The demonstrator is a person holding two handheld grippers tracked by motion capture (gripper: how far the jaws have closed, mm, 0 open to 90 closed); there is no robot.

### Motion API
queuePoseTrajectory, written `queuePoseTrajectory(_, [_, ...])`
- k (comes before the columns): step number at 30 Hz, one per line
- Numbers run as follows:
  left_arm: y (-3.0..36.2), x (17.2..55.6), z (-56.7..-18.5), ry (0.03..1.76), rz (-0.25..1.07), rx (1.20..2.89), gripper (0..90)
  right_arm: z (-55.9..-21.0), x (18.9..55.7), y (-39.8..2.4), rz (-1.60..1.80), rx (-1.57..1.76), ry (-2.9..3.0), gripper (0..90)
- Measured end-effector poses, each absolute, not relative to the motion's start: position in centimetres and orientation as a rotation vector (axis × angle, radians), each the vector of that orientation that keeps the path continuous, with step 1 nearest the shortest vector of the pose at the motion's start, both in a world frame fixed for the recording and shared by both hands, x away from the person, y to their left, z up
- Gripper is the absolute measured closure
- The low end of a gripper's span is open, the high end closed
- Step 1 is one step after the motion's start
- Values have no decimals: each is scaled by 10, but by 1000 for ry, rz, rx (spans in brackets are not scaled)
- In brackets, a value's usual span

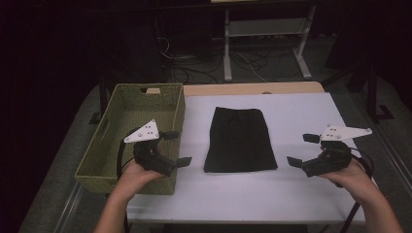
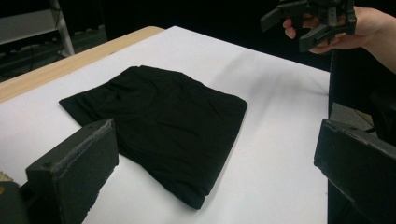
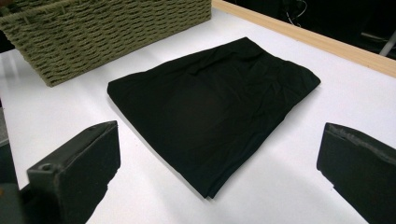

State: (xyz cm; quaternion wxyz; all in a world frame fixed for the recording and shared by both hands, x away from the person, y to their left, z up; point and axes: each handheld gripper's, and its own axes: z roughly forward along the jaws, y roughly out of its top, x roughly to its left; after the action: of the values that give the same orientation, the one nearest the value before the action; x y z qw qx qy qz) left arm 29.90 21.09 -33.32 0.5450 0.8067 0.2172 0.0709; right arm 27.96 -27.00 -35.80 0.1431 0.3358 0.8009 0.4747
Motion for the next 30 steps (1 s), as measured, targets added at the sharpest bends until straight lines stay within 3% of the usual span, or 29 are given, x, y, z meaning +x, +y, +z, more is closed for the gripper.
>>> queuePoseTrajectory(30, [211,299,-333,512,172,1910,0,-370,279,-268,1369,968,2336,0])
